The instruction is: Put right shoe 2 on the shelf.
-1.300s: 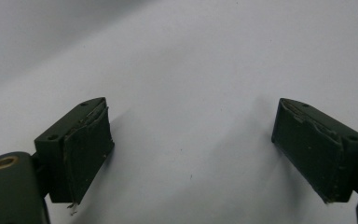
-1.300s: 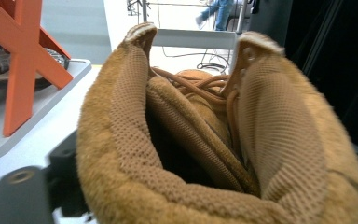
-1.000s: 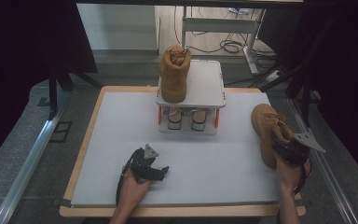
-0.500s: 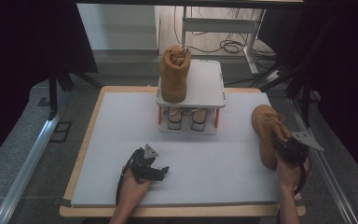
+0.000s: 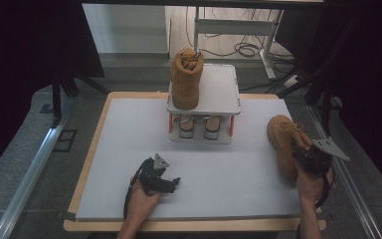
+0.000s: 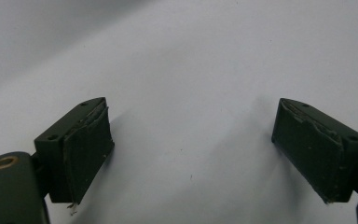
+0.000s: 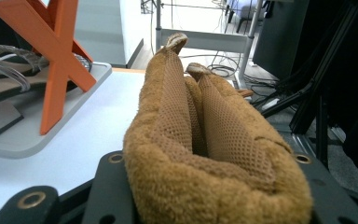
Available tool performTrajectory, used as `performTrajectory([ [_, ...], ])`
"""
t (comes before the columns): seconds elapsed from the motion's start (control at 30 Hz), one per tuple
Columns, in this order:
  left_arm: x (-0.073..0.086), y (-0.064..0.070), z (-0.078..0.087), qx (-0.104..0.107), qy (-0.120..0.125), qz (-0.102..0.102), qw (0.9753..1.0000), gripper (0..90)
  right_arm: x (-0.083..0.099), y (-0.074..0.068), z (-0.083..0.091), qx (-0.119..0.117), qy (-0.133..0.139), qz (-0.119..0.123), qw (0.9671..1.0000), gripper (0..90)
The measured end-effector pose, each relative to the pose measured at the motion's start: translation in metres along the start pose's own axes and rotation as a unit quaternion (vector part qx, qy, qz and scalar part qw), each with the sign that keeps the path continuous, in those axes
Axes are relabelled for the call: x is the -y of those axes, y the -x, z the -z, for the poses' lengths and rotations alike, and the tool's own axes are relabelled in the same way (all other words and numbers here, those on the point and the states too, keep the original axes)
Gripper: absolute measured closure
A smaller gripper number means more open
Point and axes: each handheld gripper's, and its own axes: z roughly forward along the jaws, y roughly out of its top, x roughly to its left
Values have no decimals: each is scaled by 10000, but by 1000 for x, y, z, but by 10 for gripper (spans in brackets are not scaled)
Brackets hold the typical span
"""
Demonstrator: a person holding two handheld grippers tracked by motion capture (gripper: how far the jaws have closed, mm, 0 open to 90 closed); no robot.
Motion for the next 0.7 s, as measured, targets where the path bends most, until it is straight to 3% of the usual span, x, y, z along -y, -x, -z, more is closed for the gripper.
performTrajectory([
  [0.7,0,0,0,0,13,22,10000,116,-33,-22,16,-286,572,154,9978,561],
])
